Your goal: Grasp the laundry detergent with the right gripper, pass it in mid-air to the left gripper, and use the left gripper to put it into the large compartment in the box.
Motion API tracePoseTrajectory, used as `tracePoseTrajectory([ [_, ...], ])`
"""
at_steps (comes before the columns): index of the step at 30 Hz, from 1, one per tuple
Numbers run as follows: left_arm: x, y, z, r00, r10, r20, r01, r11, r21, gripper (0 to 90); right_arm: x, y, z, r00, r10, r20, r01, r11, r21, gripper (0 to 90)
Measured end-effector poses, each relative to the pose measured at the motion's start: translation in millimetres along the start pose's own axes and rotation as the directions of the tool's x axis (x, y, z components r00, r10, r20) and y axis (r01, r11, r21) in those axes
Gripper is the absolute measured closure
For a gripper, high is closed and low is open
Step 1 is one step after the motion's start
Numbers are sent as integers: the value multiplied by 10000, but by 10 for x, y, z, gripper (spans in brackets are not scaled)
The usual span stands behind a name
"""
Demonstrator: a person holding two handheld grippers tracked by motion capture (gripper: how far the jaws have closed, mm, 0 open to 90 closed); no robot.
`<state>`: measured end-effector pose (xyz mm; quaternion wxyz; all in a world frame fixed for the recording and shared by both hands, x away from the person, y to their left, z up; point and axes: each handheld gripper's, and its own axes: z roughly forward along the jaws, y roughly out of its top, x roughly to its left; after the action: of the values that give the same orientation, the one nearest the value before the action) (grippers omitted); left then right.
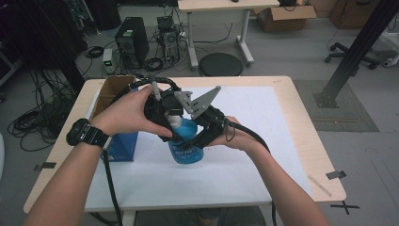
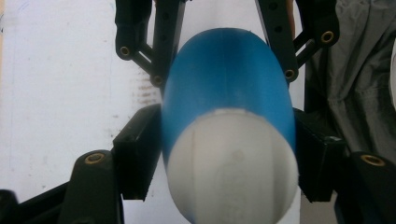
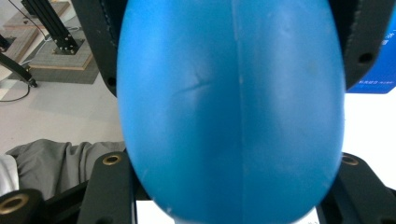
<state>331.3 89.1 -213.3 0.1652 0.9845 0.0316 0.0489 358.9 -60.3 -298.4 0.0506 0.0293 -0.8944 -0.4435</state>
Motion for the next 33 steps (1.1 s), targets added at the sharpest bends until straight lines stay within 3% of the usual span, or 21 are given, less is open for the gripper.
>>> tracePoseTrajectory([
  [9,5,23,-3,9998,-178,74,177,9998,70,379,-9,-16,-11,10000,52,-16,-52,10000,-31,430],
  [17,29,90,-24,9975,-679,194,672,9972,328,381,-35,-15,-22,9997,47,-227,-49,10000,-87,413],
  [18,38,100,-32,9960,-867,197,858,9953,451,381,-37,-13,-25,9997,49,-253,-51,10000,-63,383],
  [19,61,112,-50,9953,-958,126,947,9933,665,381,-35,-9,-23,9998,123,-177,-119,9997,230,228],
  [22,88,111,-89,9908,-1354,-53,1353,9867,897,381,-42,-33,-57,9996,208,191,-217,9987,469,132],
  [25,137,91,-156,9804,-1934,-378,1966,9734,1176,382,-61,-76,-97,9986,315,434,-345,9969,707,96],
  [29,210,52,-290,9550,-2831,-886,2932,9459,1386,381,-116,-212,-204,9924,475,1133,-650,9857,1555,71],
  [31,250,30,-372,9383,-3239,-1215,3391,9306,1379,382,-143,-295,-267,9881,453,1470,-767,9734,2159,72],
  [33,304,2,-466,9123,-3805,-1515,4005,9062,1354,381,-164,-390,-345,9803,473,1917,-1004,9554,2776,77],
])
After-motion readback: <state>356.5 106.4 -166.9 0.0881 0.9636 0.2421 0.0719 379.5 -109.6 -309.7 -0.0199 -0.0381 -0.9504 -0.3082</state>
